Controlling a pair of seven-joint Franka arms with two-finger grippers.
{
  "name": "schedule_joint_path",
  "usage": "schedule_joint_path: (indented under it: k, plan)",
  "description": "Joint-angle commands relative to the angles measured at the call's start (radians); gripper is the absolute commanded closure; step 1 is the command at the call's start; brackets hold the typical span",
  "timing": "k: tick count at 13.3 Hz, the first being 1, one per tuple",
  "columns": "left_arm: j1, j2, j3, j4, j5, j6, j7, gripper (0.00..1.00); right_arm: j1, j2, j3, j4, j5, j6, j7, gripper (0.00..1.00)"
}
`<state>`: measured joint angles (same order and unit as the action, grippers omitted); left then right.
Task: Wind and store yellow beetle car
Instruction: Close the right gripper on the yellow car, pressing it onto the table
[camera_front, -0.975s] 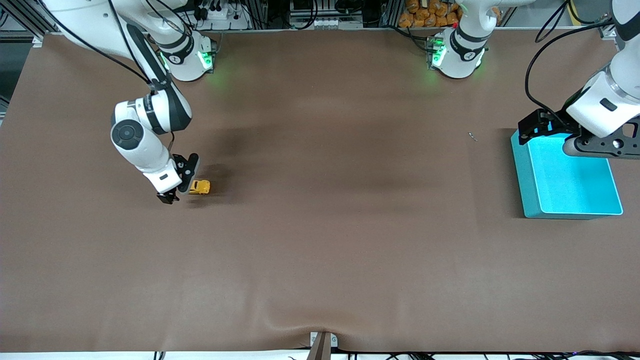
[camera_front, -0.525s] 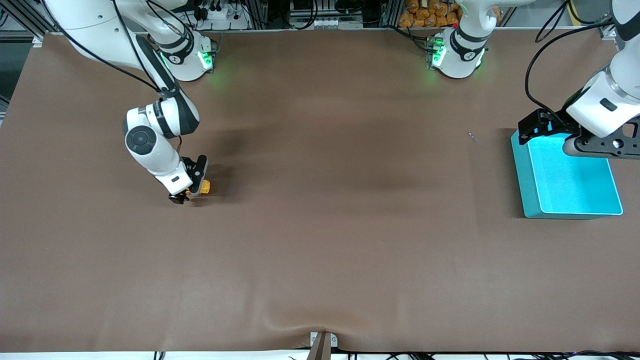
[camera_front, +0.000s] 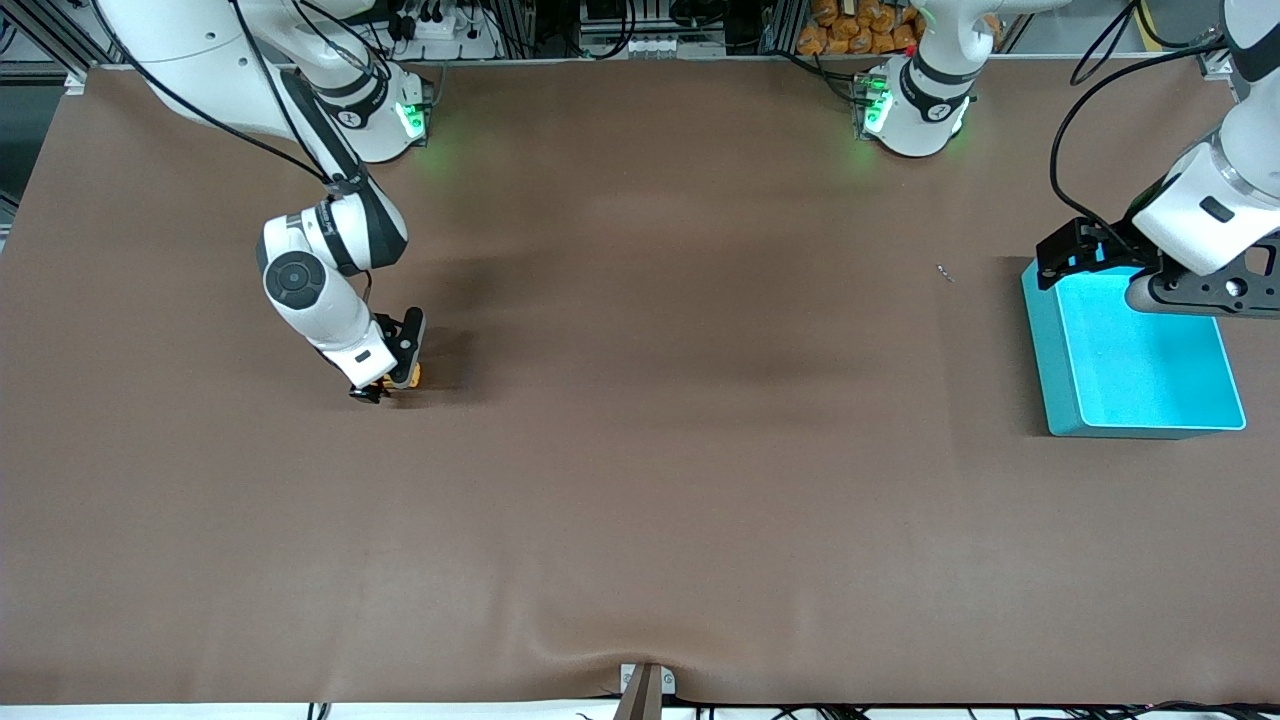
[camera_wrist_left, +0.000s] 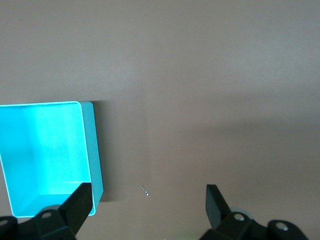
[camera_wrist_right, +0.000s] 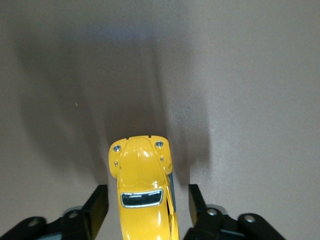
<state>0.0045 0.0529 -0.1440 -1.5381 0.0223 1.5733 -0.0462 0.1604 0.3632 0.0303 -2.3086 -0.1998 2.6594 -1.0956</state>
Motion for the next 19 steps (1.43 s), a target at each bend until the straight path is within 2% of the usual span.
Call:
schedule_joint_path:
  k: [1,7,9,12,19]
  plan:
    - [0.005,-0.021,-0.002,-0.007,-0.01,-0.01,-0.012,0.0,0.014,-0.01,-0.003,-0.005,-0.017,-0.007,-0.004,0.38]
    - [0.006,-0.021,0.0,-0.004,-0.013,-0.009,-0.05,0.0,0.014,-0.02,-0.004,-0.023,-0.017,-0.01,-0.001,0.71]
    - [0.006,-0.021,0.003,-0.005,-0.009,0.0,-0.055,0.0,0.017,-0.021,-0.004,-0.025,-0.017,-0.01,-0.001,0.77]
    - [0.008,-0.019,0.004,-0.004,-0.005,0.005,-0.052,0.0,0.033,-0.017,-0.004,-0.025,-0.017,-0.012,-0.001,0.82]
    - [0.011,-0.021,0.007,-0.002,-0.012,0.005,-0.057,0.0,0.025,-0.009,-0.007,-0.018,-0.017,-0.01,-0.044,0.82]
